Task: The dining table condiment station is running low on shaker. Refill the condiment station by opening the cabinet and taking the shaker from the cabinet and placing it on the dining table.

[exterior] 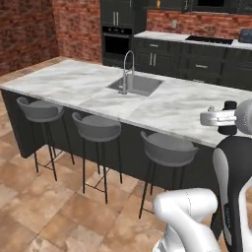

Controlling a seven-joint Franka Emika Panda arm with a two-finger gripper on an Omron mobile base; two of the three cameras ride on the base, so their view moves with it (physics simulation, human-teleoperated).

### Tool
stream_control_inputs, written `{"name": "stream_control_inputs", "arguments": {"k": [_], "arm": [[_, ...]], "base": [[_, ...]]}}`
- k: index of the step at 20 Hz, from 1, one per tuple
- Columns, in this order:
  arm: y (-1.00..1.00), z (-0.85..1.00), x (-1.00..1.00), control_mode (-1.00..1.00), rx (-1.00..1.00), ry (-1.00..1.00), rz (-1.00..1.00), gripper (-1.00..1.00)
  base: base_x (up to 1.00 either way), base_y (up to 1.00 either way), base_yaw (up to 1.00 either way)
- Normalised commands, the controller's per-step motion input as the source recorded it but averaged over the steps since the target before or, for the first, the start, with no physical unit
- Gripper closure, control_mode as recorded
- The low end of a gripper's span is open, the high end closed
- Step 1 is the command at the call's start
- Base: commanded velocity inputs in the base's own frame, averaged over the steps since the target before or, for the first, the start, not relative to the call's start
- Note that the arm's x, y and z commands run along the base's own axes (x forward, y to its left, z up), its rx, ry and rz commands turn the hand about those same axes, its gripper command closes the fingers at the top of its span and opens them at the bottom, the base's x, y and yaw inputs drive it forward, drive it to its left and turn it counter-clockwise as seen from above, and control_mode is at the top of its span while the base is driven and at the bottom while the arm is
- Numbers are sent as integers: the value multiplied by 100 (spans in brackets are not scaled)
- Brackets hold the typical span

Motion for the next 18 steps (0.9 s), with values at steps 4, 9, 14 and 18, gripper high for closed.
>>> {"name": "stream_control_inputs", "arguments": {"k": [4,9,14,18], "arm": [[0,0,0,100,0,0,0,100],[0,0,0,100,0,0,0,100],[0,0,0,100,0,0,0,100],[0,0,0,100,0,0,0,100]], "base": [[48,67,-47],[46,71,-43],[43,56,-42],[60,37,-39]]}}
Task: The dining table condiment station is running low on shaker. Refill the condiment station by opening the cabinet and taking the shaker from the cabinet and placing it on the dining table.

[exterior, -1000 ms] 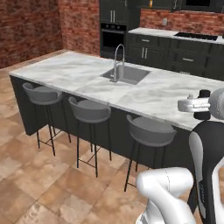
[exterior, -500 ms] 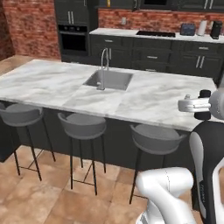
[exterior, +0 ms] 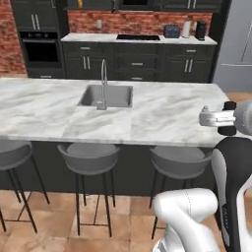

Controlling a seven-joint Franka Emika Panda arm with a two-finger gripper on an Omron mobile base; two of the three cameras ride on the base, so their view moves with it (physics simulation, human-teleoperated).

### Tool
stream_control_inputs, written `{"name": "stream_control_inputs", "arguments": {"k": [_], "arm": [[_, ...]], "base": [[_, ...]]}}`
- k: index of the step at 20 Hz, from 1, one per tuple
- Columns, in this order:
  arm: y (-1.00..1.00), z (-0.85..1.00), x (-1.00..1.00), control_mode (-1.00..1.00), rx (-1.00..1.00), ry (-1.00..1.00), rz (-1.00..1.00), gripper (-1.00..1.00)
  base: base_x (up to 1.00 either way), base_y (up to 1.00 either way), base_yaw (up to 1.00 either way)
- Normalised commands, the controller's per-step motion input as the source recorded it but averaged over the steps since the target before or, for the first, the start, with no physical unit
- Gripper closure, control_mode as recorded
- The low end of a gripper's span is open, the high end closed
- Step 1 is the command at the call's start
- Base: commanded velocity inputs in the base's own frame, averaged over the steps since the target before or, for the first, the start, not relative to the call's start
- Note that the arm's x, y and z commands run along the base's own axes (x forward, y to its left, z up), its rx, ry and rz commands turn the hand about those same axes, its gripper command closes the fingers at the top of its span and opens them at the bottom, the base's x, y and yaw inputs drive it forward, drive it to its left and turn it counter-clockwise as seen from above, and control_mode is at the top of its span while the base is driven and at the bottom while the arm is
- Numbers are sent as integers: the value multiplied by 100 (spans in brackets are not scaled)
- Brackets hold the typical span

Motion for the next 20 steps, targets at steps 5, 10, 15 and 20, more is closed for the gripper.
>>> {"name": "stream_control_inputs", "arguments": {"k": [5,10,15,20], "arm": [[0,0,0,100,0,0,0,100],[0,0,0,100,0,0,0,100],[0,0,0,100,0,0,0,100],[0,0,0,100,0,0,0,100]], "base": [[62,26,-37],[48,23,-37],[22,23,-30],[34,23,-23]]}}
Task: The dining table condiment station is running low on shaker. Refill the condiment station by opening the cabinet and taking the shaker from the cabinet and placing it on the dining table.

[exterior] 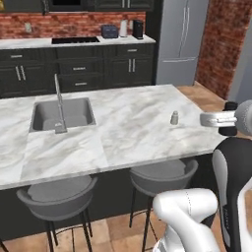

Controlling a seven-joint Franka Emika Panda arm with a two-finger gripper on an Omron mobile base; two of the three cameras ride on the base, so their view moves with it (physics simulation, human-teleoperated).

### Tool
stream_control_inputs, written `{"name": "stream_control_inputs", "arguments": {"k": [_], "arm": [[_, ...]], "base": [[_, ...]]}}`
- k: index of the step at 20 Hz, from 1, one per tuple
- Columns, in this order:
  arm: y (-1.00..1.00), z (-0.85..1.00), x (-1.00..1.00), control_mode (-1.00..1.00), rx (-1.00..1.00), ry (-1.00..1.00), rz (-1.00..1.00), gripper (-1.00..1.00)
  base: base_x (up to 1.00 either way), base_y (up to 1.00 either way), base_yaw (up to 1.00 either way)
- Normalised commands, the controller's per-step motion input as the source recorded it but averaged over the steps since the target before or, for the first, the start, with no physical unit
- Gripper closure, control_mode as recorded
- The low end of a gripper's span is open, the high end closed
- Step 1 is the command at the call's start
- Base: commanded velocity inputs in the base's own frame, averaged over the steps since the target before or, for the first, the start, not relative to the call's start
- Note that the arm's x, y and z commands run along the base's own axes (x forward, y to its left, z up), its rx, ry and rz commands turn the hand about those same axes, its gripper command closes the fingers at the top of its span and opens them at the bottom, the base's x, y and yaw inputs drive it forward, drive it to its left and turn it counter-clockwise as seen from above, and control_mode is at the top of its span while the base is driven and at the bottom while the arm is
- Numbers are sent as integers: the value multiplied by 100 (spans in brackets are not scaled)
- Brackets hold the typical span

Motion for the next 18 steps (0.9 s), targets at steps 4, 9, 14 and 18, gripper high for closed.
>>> {"name": "stream_control_inputs", "arguments": {"k": [4,9,14,18], "arm": [[0,0,0,100,0,0,0,100],[0,0,0,100,0,0,0,100],[-24,-23,15,-100,6,0,9,100],[-78,-54,66,-100,17,-3,42,100]], "base": [[50,30,-19],[26,24,-15],[1,0,-1],[0,0,0]]}}
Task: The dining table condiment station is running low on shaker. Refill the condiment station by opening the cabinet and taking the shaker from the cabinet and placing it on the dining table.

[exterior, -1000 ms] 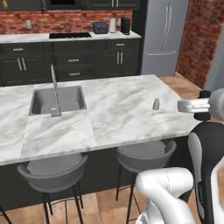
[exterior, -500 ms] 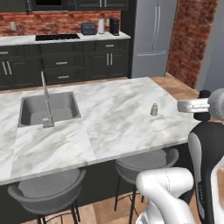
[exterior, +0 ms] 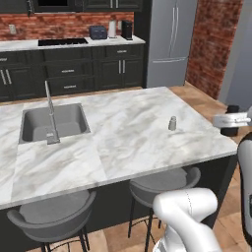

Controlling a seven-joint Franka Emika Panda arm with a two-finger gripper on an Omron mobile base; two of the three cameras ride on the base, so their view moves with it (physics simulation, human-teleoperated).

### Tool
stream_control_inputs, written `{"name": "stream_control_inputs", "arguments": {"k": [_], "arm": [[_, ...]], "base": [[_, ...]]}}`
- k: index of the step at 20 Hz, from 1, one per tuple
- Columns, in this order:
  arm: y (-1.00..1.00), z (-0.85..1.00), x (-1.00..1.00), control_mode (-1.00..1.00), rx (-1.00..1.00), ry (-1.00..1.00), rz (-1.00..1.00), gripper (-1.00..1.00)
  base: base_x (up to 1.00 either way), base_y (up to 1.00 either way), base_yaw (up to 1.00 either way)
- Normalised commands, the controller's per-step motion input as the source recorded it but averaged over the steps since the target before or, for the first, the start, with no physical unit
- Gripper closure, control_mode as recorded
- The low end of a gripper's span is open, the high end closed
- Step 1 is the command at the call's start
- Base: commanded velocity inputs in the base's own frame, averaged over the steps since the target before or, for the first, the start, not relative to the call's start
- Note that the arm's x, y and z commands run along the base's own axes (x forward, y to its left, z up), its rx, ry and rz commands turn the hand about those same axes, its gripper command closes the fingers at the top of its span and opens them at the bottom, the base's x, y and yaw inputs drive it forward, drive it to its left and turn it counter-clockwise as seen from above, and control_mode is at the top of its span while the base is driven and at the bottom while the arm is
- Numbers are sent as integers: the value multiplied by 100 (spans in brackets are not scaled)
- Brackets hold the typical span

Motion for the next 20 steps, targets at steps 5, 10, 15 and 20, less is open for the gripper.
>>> {"name": "stream_control_inputs", "arguments": {"k": [5,10,15,20], "arm": [[-45,-57,86,-100,12,-4,50,100],[1,-55,94,-100,0,0,42,100],[9,-59,37,-100,0,-7,40,100],[27,-27,0,-100,-3,-3,13,100]], "base": [[0,0,0],[0,0,0],[0,0,0],[0,0,0]]}}
